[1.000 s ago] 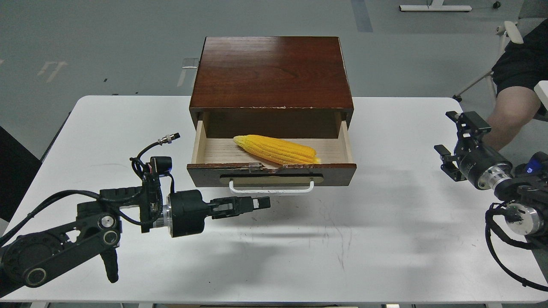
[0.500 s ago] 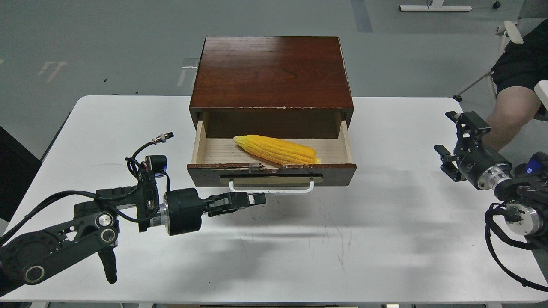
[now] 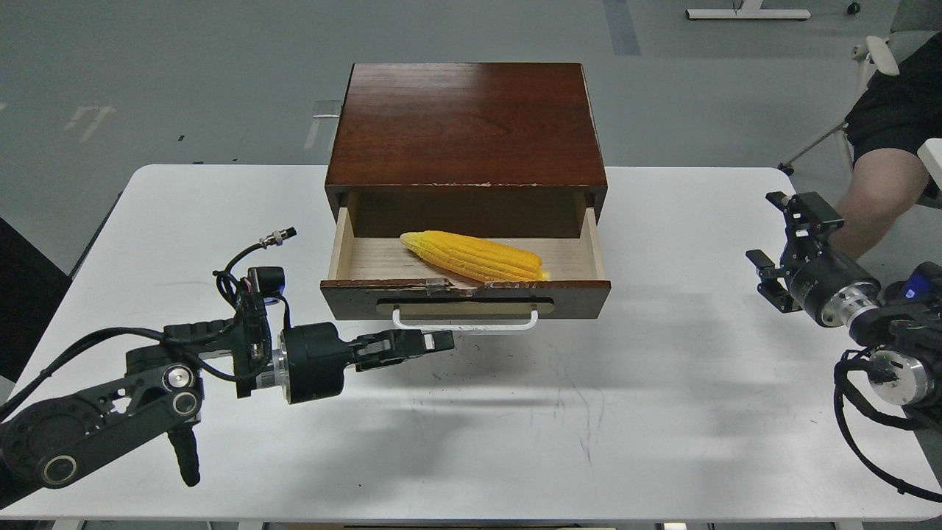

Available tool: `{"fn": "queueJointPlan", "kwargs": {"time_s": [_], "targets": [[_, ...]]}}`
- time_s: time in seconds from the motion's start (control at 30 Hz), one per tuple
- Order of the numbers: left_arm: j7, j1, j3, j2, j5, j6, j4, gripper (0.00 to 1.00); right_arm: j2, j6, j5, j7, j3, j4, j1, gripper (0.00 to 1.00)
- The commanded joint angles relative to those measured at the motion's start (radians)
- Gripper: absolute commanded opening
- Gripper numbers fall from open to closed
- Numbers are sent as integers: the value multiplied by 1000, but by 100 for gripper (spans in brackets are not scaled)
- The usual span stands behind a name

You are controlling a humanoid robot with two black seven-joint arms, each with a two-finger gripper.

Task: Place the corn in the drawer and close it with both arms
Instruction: 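Push the drawer front with the left gripper into the chest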

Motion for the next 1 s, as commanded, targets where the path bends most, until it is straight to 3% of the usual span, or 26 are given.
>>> {"fn": "queueJointPlan", "kwargs": {"time_s": [0.0,0.97], "targets": [[-1,-2,-4,1,1,7,6,0,-1,0,0,0,1,0,-1,100],[-9,-71,-10,-50,4,106,146,0,-7,-2,0,0,1,0,-21,100]]}}
